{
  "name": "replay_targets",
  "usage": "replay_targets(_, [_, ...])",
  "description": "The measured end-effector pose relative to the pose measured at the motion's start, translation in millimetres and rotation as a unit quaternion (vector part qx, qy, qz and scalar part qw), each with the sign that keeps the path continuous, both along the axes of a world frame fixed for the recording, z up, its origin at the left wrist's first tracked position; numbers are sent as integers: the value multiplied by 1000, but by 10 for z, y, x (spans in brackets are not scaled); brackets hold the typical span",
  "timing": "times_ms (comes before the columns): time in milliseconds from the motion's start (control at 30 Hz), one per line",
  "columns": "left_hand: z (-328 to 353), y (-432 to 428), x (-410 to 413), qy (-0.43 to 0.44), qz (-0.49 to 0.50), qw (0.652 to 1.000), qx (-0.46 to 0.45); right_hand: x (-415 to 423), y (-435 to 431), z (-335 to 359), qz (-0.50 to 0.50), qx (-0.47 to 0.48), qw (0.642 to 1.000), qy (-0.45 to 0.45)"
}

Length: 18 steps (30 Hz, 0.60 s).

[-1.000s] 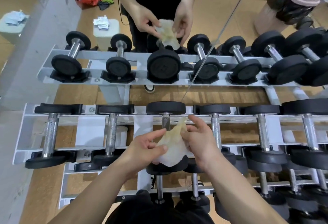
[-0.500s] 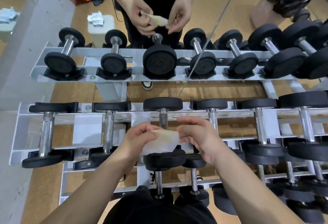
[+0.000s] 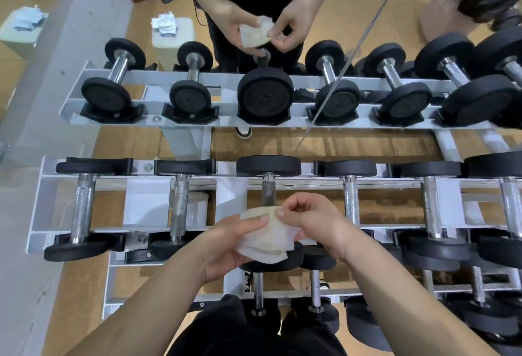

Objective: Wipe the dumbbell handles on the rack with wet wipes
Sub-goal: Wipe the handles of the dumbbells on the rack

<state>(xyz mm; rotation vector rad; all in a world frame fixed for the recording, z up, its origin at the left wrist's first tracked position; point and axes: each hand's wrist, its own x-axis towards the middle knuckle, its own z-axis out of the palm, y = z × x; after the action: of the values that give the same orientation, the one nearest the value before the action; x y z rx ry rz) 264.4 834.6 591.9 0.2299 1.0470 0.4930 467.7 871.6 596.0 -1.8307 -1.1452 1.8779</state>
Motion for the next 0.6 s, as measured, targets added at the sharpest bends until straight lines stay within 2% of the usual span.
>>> replay_targets(100, [-145, 60, -34, 46, 59, 996, -49, -26, 24, -83, -24, 19, 999, -32])
replay_targets(200, [-387, 129, -105, 192, 120, 973, -48, -72, -1, -233, -111, 8, 993, -48])
replay_targets(267, [-481, 167, -36, 318, 117, 941, -3, -103, -1, -350, -113, 16, 990, -82])
replay_targets(333, [-503, 218, 139, 380, 65, 920, 73, -165, -2, -426, -101, 11, 991, -85])
replay_targets(400, [-531, 301, 366, 343, 0, 934, 101, -236, -8, -472, -99, -1, 993, -62])
replay_targets(467, [-583, 377, 505, 290, -30, 955, 58, -266, -34, -520, -83, 7, 996, -40])
replay_targets(600, [-627, 304, 447, 247, 11, 969, 9, -204, -146, -632, -58, 18, 998, -29])
